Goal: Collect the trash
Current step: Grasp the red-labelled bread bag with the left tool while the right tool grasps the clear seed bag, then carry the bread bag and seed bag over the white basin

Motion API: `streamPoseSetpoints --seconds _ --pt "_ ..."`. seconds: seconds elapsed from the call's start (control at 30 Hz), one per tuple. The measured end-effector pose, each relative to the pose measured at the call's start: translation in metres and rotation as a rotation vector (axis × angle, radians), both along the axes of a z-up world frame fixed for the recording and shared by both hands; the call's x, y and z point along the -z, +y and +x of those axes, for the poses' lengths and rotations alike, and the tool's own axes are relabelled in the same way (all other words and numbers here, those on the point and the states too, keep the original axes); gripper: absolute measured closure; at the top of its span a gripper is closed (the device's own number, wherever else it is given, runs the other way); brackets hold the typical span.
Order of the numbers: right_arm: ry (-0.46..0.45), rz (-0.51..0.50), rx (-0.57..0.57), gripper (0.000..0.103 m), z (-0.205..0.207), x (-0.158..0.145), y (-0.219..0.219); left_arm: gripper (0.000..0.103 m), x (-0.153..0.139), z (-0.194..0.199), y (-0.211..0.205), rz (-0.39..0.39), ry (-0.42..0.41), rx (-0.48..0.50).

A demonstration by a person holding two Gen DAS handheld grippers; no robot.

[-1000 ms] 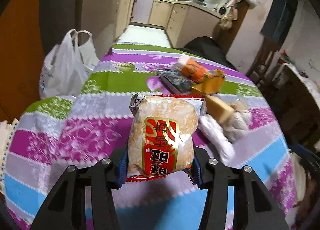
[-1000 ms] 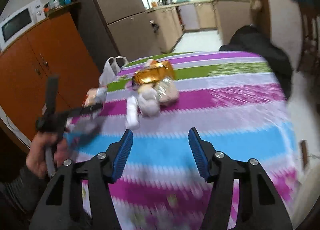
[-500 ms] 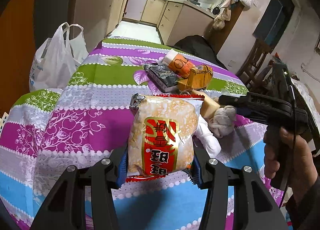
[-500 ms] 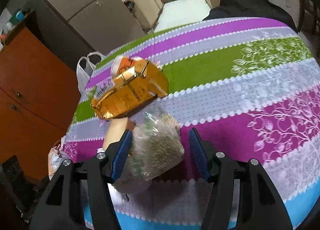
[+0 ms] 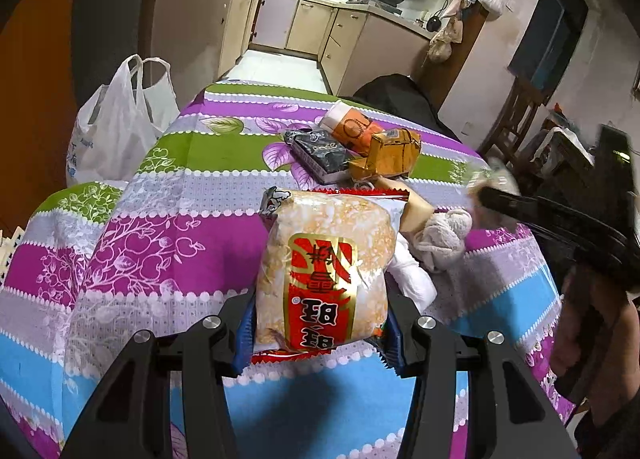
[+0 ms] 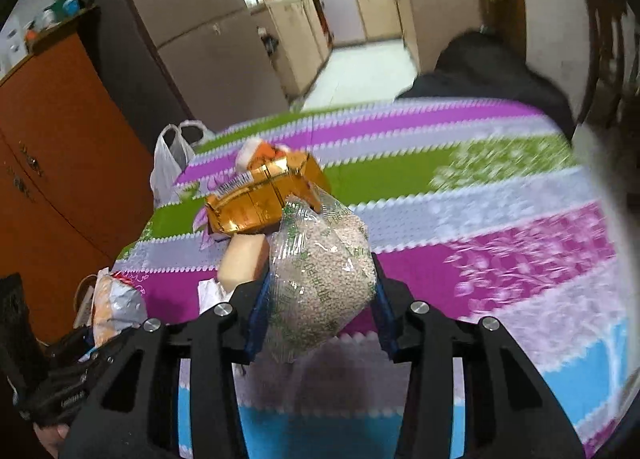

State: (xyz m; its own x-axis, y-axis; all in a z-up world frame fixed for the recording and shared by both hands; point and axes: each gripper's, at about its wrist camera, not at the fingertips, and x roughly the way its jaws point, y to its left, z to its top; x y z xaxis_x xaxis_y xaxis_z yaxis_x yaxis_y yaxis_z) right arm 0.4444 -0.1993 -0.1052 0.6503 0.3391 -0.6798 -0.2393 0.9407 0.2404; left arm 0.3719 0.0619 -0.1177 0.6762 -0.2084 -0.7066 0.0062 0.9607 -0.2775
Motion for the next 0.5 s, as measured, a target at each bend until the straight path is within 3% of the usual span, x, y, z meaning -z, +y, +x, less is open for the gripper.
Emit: streamPoseSetpoints --seconds 0.2,0.5 --pt "-0.155 -0.074 0.011 0.061 -0.079 -0.024 -0.016 0.051 -0.018 -0.024 -0.005 0.008 -0.055 -0.014" --pt "-0.281 -0.118 0.082 0.061 -0.169 -0.036 -0.024 0.051 -0.053 -0.078 -0.037 0.005 -0.148 0.043"
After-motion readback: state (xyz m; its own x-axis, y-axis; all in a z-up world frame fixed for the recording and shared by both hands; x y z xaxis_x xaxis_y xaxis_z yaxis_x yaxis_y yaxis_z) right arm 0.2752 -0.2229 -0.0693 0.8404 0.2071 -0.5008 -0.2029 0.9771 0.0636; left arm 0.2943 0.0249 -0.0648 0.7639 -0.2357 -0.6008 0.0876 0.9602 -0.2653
